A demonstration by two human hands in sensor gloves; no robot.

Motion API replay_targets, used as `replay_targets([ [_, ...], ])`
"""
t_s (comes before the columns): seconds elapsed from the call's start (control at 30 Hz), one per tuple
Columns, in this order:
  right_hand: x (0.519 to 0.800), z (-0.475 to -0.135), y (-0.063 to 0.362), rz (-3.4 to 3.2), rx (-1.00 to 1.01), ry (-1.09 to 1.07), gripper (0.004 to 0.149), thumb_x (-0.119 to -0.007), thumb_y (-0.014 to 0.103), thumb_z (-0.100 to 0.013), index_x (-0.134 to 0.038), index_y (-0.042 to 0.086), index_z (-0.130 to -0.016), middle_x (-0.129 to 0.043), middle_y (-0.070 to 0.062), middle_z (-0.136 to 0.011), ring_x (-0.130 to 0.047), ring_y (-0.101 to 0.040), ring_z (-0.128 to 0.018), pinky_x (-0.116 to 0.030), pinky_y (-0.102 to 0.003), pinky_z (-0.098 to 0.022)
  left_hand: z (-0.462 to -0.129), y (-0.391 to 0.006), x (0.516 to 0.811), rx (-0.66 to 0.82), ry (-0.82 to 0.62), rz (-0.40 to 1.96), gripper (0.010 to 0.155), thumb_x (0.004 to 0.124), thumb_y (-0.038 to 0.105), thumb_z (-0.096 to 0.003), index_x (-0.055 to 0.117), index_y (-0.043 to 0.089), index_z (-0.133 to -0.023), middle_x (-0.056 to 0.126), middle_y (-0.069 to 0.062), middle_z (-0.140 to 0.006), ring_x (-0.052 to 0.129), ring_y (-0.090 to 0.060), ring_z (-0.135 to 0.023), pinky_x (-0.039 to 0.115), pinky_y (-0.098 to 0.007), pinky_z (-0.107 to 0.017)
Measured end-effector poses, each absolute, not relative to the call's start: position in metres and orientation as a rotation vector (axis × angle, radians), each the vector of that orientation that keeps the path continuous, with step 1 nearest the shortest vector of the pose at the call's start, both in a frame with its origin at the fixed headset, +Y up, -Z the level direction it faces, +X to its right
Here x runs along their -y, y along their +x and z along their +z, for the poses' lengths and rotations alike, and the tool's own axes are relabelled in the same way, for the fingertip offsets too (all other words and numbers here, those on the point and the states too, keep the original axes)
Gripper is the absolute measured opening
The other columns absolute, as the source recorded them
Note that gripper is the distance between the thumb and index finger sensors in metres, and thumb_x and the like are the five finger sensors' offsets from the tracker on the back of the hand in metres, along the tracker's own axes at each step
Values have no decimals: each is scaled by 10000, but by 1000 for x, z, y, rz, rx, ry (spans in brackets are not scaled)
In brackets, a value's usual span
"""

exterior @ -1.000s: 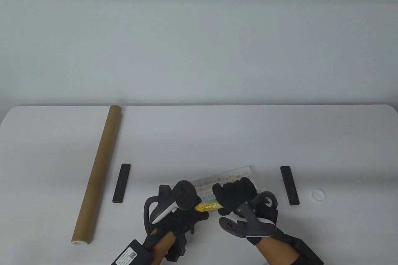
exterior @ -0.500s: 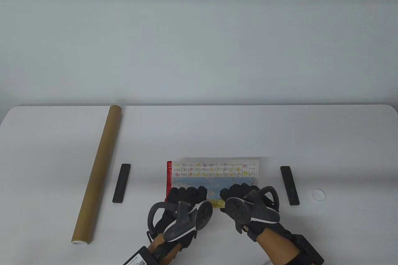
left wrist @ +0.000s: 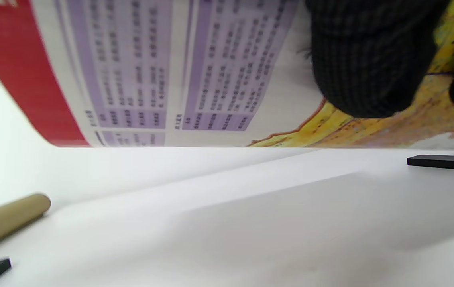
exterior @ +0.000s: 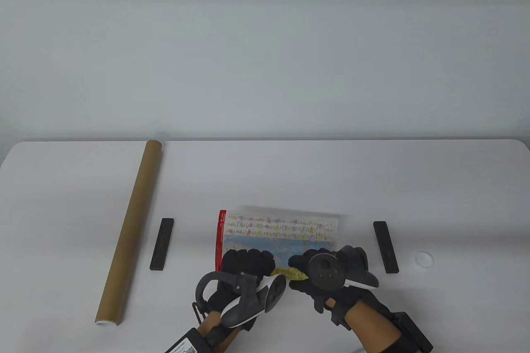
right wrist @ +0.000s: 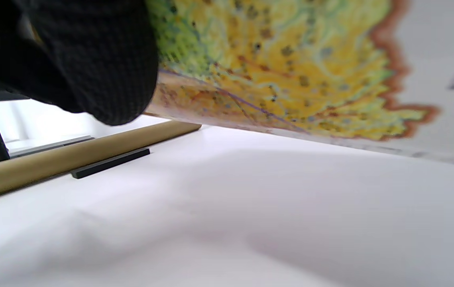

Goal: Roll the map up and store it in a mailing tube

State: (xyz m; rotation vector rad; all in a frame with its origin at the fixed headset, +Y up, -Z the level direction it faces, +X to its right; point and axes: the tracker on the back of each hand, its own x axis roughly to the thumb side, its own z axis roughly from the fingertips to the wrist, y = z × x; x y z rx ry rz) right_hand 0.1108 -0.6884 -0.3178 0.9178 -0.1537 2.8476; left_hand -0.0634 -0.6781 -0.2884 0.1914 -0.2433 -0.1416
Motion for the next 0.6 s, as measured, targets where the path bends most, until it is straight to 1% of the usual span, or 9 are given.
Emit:
replay_targets([
  [0.17, 680, -303, 101, 3007, 438, 968, 637, -942, 426, -446, -810, 79, -963, -877, -110, -755, -940, -369, -618, -727, -608, -539, -296, -73, 680, 215, 77, -8, 546, 894, 665, -301, 851, 412, -783, 953, 104, -608, 1024, -111, -503, 805, -363, -607],
  [0.2, 679, -301, 99, 3029, 470, 978, 653, -940, 429, -446, -793, 79, -979, -869, -113, -774, -932, -376, -641, -716, -616, -550, -298, -74, 680, 210, 54, 16, 547, 894, 667, -299, 853, 411, -781, 956, 104, -602, 1027, -109, -496, 810, -362, -602],
  [0.3, 678, -295, 95, 3075, 576, 1008, 705, -943, 433, -442, -746, 79, -1019, -847, -127, -820, -911, -401, -691, -685, -637, -574, -306, -83, 685, 192, -71, 133, 548, 896, 666, -303, 856, 403, -782, 958, 101, -598, 1028, -110, -491, 812, -362, -596],
  [0.43, 677, -293, 92, 3088, 604, 1032, 732, -940, 436, -438, -720, 82, -1040, -851, -133, -834, -915, -404, -700, -684, -638, -577, -314, -93, 692, 177, -227, 269, 531, 905, 661, -306, 871, 404, -770, 962, 95, -591, 1028, -118, -489, 810, -363, -595],
  [0.5, 677, -293, 92, 3094, 584, 1042, 727, -942, 443, -432, -733, 86, -1029, -863, -119, -807, -926, -385, -667, -702, -621, -567, -317, -95, 695, 186, -272, 301, 521, 911, 655, -308, 877, 403, -763, 963, 89, -591, 1025, -126, -494, 804, -368, -599],
  [0.6, 678, -295, 91, 3113, 551, 1040, 702, -950, 450, -416, -776, 82, -988, -895, -83, -721, -955, -332, -568, -748, -589, -524, -317, -93, 697, 213, -270, 288, 515, 913, 650, -311, 880, 399, -760, 960, 85, -603, 1022, -135, -516, 794, -374, -613],
])
